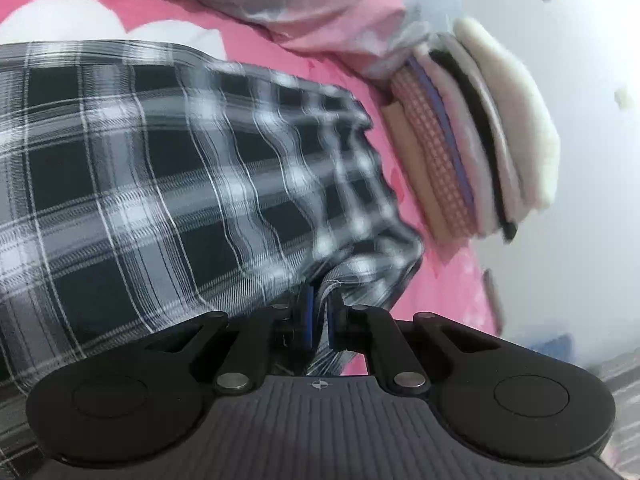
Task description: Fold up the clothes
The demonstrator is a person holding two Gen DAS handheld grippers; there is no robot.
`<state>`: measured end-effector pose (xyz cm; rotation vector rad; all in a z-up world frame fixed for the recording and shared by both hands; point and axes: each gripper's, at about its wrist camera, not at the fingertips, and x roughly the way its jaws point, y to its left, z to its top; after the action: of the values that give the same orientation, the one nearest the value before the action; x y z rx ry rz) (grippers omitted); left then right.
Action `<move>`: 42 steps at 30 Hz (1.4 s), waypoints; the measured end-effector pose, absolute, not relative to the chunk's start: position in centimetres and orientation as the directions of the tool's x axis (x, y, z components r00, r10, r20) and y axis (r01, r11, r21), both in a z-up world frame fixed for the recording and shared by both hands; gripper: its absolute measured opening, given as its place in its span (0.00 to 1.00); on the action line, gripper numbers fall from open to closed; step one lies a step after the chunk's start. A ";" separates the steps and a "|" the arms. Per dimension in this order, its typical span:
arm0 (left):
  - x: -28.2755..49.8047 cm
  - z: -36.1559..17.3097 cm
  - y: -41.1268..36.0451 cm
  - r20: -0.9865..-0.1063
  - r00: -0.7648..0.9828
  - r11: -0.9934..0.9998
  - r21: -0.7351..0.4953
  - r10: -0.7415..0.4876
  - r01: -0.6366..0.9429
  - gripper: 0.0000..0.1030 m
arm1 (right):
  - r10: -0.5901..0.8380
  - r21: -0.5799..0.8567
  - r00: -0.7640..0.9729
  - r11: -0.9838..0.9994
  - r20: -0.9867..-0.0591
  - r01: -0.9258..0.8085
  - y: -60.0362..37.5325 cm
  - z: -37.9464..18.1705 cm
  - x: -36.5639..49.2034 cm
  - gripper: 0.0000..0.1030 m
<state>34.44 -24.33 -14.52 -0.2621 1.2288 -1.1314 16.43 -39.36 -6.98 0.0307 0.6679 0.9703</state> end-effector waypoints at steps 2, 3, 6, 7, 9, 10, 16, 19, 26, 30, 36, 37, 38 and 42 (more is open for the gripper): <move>33.2 -14.4 -24.7 -0.630 -0.069 0.468 -0.641 -0.774 0.608 0.05 | 0.712 0.337 0.512 0.689 -0.481 -0.642 -43.0 -6.1 14.5 0.07; 32.6 -14.3 -24.8 -0.640 -0.051 0.466 -0.609 -0.767 0.642 0.05 | 0.658 0.343 0.580 0.749 -0.479 -0.567 -44.9 -5.8 13.8 0.08; 30.9 -13.5 -25.0 -0.659 0.007 0.453 -0.509 -0.752 0.732 0.06 | 0.447 0.384 0.755 0.881 -0.480 -0.277 -51.5 -5.2 12.4 0.11; 30.3 -13.3 -24.9 -0.662 0.022 0.446 -0.480 -0.749 0.756 0.08 | 0.371 0.428 0.796 0.890 -0.478 -0.158 -53.9 -5.2 12.6 0.12; 29.2 -12.8 -24.8 -0.665 0.050 0.430 -0.421 -0.745 0.799 0.17 | 0.247 0.508 0.838 0.861 -0.486 0.041 -58.0 -5.4 12.7 0.15; 28.6 -12.7 -24.7 -0.666 0.062 0.422 -0.395 -0.743 0.816 0.18 | 0.203 0.542 0.845 0.832 -0.494 0.117 -59.8 -5.7 12.7 0.15; 25.6 -12.8 -24.0 -0.675 0.146 0.405 -0.242 -0.723 0.882 0.19 | 0.062 0.529 0.817 0.790 -0.574 0.312 -62.2 -7.9 14.9 0.19; 24.6 -12.8 -23.7 -0.668 0.189 0.397 -0.174 -0.720 0.901 0.19 | 0.066 0.505 0.810 0.811 -0.582 0.297 -61.9 -8.8 16.1 0.19; 23.6 -13.1 -23.4 -0.643 0.240 0.381 -0.088 -0.728 0.920 0.19 | 0.061 0.454 0.821 0.855 -0.567 0.251 -60.5 -8.2 14.7 0.00; 23.7 -13.2 -23.1 -0.629 0.245 0.387 -0.097 -0.738 0.917 0.21 | 0.030 0.453 0.804 0.838 -0.594 0.303 -60.9 -9.2 14.0 0.00; 23.2 -12.0 -20.5 -0.618 0.293 0.443 -0.101 -0.730 0.891 0.42 | -0.071 0.404 0.822 0.845 -0.564 0.350 -60.3 -8.1 13.5 0.02; 23.0 -11.6 -19.4 -0.617 0.301 0.461 -0.116 -0.728 0.880 0.43 | -0.090 0.385 0.831 0.856 -0.549 0.346 -59.8 -7.5 13.3 0.02; 22.9 -11.3 -18.3 -0.619 0.306 0.483 -0.137 -0.723 0.865 0.43 | -0.090 0.368 0.841 0.871 -0.534 0.327 -59.0 -6.9 13.3 0.02; 23.5 -10.7 -13.4 -0.636 0.362 0.624 -0.246 -0.681 0.742 0.42 | 0.069 0.346 0.855 0.929 -0.514 0.133 -54.4 -6.2 15.1 0.02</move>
<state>23.52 -13.44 -10.72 0.0884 0.7743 -0.9180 15.06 -54.36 -6.23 0.3832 0.5480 -0.0347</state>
